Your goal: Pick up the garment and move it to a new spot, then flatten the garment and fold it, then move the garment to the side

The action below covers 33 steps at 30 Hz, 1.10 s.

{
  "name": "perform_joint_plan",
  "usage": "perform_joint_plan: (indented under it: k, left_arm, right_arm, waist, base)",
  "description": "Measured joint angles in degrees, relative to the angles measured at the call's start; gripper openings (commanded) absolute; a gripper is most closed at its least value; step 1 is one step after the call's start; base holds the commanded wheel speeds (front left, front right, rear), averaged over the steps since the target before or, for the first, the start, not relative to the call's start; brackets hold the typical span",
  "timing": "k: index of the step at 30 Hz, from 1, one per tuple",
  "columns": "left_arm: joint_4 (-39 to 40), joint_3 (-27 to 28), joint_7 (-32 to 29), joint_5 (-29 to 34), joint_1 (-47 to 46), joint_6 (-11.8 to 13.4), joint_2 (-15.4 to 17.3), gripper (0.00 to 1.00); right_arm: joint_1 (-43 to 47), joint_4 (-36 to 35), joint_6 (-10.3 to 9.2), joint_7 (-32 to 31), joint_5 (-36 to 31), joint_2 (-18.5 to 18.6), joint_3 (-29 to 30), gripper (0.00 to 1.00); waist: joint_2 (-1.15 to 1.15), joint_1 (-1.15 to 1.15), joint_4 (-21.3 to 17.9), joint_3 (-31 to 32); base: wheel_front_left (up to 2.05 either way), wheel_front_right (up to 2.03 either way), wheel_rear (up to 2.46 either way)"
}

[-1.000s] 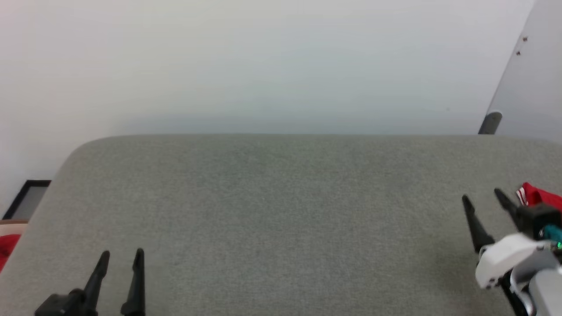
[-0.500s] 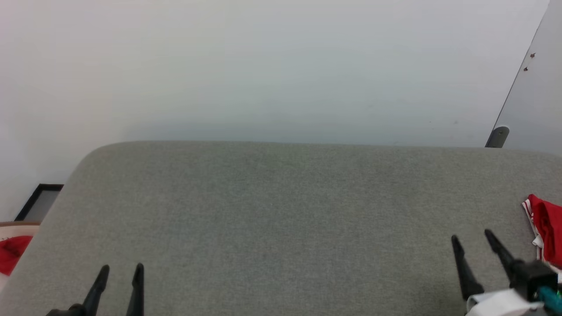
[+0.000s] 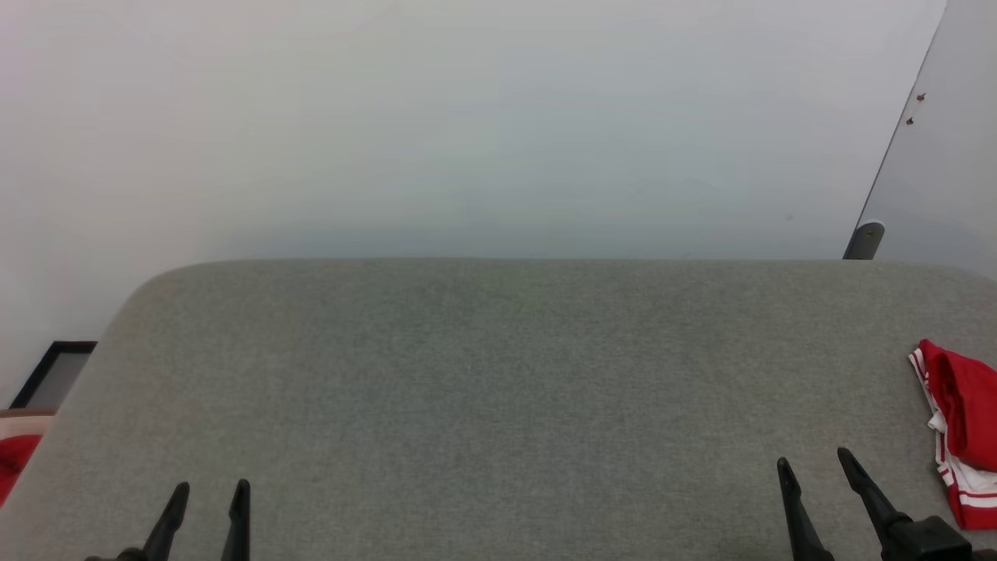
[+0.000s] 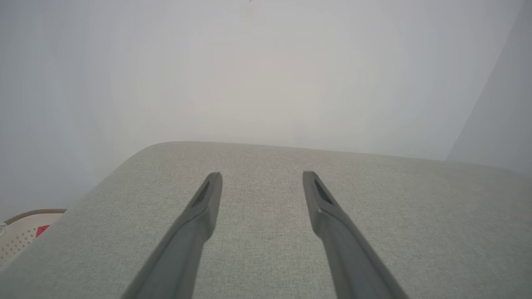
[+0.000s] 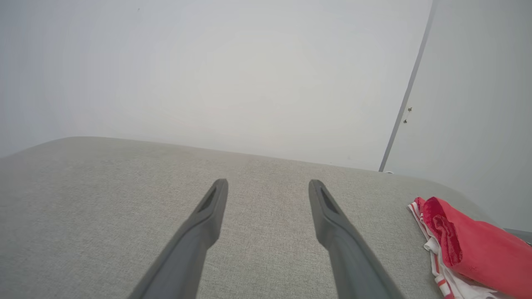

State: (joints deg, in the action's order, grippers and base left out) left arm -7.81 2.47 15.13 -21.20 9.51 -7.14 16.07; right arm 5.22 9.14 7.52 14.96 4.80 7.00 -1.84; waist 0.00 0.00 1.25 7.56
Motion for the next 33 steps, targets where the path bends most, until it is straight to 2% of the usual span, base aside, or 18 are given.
perform_joint_plan:
  k: [24,25,30,33]
  left_arm:
    - [0.16,-0.97,0.0,-0.96,0.41,-0.19,0.32,1.0]
    - [-0.21,-1.01,-0.01,-0.94,0.46,-0.18,0.12,0.0]
    - [-2.65,-1.69,-0.42,-1.29,1.71,-0.18,-1.86,0.0]
    - [-2.92,-1.52,-1.36,-4.12,1.52,-0.18,-2.29,0.0]
  right_arm:
    - [1.68,-1.11,0.0,0.0,-1.33,-1.41,0.45,1.0]
    - [1.69,-0.73,0.01,-0.04,-1.33,-1.47,0.45,0.0]
    - [2.96,1.85,0.01,-0.56,-1.01,-1.92,0.41,0.0]
    - [2.93,2.16,0.01,-1.45,2.57,-1.97,0.7,0.0]
  waist:
    - [0.0,0.0,-0.6,-0.18]
    - [0.0,0.0,-0.59,-0.17]
    - [0.0,0.0,-0.59,-0.23]
    - [0.0,0.0,-0.61,-0.42]
  base:
    - [0.0,0.0,0.0]
    - [0.0,0.0,0.0]
    - [0.0,0.0,0.0]
    - [0.0,0.0,0.0]
